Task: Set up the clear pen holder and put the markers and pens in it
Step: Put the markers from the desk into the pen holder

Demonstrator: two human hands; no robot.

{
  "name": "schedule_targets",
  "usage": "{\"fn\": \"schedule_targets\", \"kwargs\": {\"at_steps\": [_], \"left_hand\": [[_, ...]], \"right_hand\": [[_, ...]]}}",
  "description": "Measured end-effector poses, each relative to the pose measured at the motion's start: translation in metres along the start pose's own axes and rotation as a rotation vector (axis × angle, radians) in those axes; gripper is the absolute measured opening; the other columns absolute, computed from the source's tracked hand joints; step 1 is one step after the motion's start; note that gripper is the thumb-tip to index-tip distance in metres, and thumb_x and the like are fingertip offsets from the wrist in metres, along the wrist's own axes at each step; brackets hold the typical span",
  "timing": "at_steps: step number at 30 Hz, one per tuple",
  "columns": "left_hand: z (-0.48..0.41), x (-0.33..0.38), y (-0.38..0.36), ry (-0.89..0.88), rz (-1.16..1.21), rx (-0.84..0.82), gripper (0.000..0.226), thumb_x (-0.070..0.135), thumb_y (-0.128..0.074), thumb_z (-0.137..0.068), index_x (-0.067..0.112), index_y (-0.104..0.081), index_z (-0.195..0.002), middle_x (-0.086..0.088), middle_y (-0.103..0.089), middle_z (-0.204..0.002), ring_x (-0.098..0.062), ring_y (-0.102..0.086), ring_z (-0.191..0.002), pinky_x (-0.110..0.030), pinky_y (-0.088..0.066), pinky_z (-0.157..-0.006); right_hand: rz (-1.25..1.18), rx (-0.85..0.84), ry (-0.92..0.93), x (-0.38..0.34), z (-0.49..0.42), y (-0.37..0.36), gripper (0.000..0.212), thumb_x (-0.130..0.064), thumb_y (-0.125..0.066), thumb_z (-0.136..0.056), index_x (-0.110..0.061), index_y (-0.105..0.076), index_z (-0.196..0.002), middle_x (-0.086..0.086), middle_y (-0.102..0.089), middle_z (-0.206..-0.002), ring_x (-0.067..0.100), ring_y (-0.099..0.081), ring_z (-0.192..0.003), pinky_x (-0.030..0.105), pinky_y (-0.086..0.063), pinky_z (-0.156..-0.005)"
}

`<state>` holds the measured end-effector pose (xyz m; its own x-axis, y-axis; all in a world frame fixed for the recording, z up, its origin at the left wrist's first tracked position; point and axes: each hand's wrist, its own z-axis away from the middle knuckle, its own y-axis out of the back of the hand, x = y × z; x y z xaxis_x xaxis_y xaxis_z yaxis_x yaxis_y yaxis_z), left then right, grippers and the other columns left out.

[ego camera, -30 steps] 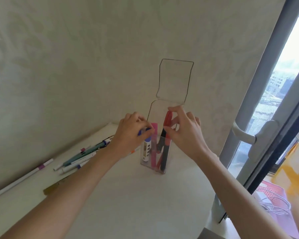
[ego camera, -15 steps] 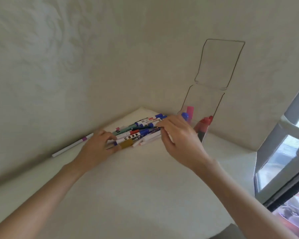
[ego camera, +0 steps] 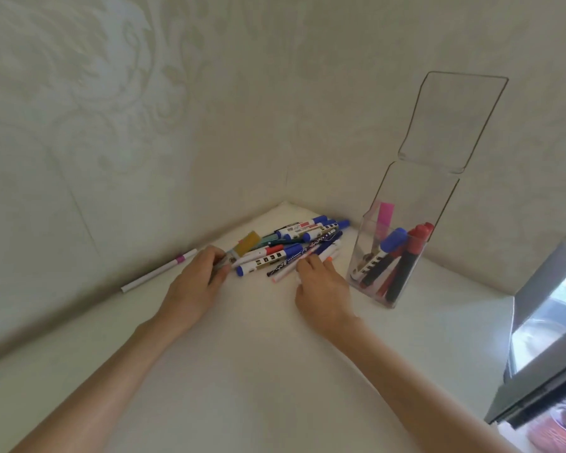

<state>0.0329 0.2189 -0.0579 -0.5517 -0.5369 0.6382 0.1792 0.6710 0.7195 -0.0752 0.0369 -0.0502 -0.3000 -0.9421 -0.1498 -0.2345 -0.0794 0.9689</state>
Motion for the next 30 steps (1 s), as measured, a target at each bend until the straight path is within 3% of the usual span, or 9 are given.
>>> {"fn": "schedule_targets", "kwargs": {"at_steps": [2, 6, 9, 13, 16, 20, 26, 28, 30], "left_hand": [[-0.001, 0.006, -0.001, 0.033, 0.077, -0.007, 0.014, 0.032, -0.041, -0.093, 0.022, -0.046, -0.1, 0.004, -0.055, -0.083, -0.022, -0.056, -0.074, -0.04, -0.045, -0.07], [-0.002, 0.017, -0.005, 0.089, 0.202, -0.019, 0.011, 0.031, -0.042, -0.093, 0.022, -0.049, -0.094, -0.012, -0.063, -0.088, -0.023, -0.053, -0.071, -0.031, -0.036, -0.061], [-0.002, 0.024, -0.009, 0.123, 0.263, -0.033, 0.011, 0.032, -0.043, -0.093, 0.024, -0.051, -0.091, -0.012, -0.064, -0.093, -0.017, -0.047, -0.067, -0.029, -0.032, -0.058], [-0.002, 0.038, -0.017, 0.111, 0.306, -0.053, 0.01, 0.033, -0.044, -0.092, 0.025, -0.051, -0.093, -0.01, -0.065, -0.09, -0.014, -0.046, -0.065, -0.03, -0.034, -0.061], [-0.002, 0.047, -0.023, 0.102, 0.355, -0.061, 0.01, 0.033, -0.044, -0.092, 0.026, -0.051, -0.091, -0.009, -0.064, -0.086, -0.014, -0.045, -0.062, -0.031, -0.036, -0.062], [0.001, 0.052, -0.026, 0.104, 0.376, -0.076, 0.011, 0.033, -0.046, -0.092, 0.025, -0.052, -0.094, -0.003, -0.064, -0.085, -0.012, -0.046, -0.062, -0.03, -0.038, -0.063], [0.005, 0.055, -0.03, 0.145, 0.4, -0.092, 0.009, 0.038, -0.047, -0.09, 0.031, -0.052, -0.088, 0.001, -0.063, -0.081, -0.012, -0.047, -0.063, -0.032, -0.039, -0.065], [0.006, 0.059, -0.031, 0.144, 0.454, -0.09, 0.011, 0.038, -0.049, -0.089, 0.028, -0.053, -0.09, 0.002, -0.062, -0.079, -0.012, -0.044, -0.059, -0.028, -0.037, -0.06], [0.008, 0.067, -0.029, 0.151, 0.584, -0.1, 0.017, 0.034, -0.052, -0.088, 0.02, -0.055, -0.097, 0.0, -0.058, -0.076, -0.011, -0.039, -0.055, -0.024, -0.032, -0.052]], "right_hand": [[-0.019, 0.017, -0.001, -0.001, 0.012, 0.004, 0.038, -0.015, -0.042, -0.09, -0.012, -0.041, -0.128, 0.006, -0.045, -0.133, 0.024, -0.045, -0.114, 0.035, -0.046, -0.083], [-0.057, -0.005, -0.003, 0.001, 0.035, 0.017, 0.025, -0.023, -0.04, -0.091, -0.014, -0.049, -0.112, 0.003, -0.051, -0.116, 0.022, -0.049, -0.099, 0.032, -0.046, -0.073], [-0.087, 0.089, -0.095, 0.002, 0.036, 0.023, 0.021, -0.028, -0.04, -0.091, -0.014, -0.054, -0.099, 0.004, -0.055, -0.105, 0.02, -0.05, -0.093, 0.031, -0.045, -0.069], [-0.049, 0.071, -0.316, 0.002, 0.012, 0.024, 0.037, -0.031, -0.047, -0.093, -0.008, -0.043, -0.122, 0.011, -0.047, -0.122, 0.028, -0.052, -0.108, 0.036, -0.05, -0.077], [0.125, -0.071, -0.346, -0.003, 0.003, 0.018, 0.038, -0.015, -0.055, -0.087, -0.003, -0.041, -0.121, 0.016, -0.048, -0.122, 0.033, -0.049, -0.112, 0.037, -0.049, -0.083], [0.161, -0.079, -0.363, -0.004, 0.011, 0.01, 0.044, -0.006, -0.059, -0.081, -0.002, -0.04, -0.12, 0.019, -0.045, -0.123, 0.035, -0.042, -0.114, 0.042, -0.046, -0.091], [-0.03, -0.134, -0.311, 0.008, 0.029, 0.018, 0.04, 0.002, -0.049, -0.086, -0.002, -0.036, -0.123, 0.025, -0.034, -0.134, 0.035, -0.044, -0.116, 0.035, -0.044, -0.091], [-0.183, -0.169, -0.26, 0.015, 0.028, 0.023, 0.035, -0.001, -0.047, -0.089, -0.003, -0.039, -0.123, 0.018, -0.045, -0.125, 0.025, -0.049, -0.106, 0.032, -0.044, -0.085], [-0.538, -0.166, -0.276, 0.021, 0.028, 0.032, 0.023, -0.007, -0.048, -0.092, -0.008, -0.046, -0.115, 0.01, -0.059, -0.105, 0.016, -0.055, -0.085, 0.028, -0.047, -0.073]]}}
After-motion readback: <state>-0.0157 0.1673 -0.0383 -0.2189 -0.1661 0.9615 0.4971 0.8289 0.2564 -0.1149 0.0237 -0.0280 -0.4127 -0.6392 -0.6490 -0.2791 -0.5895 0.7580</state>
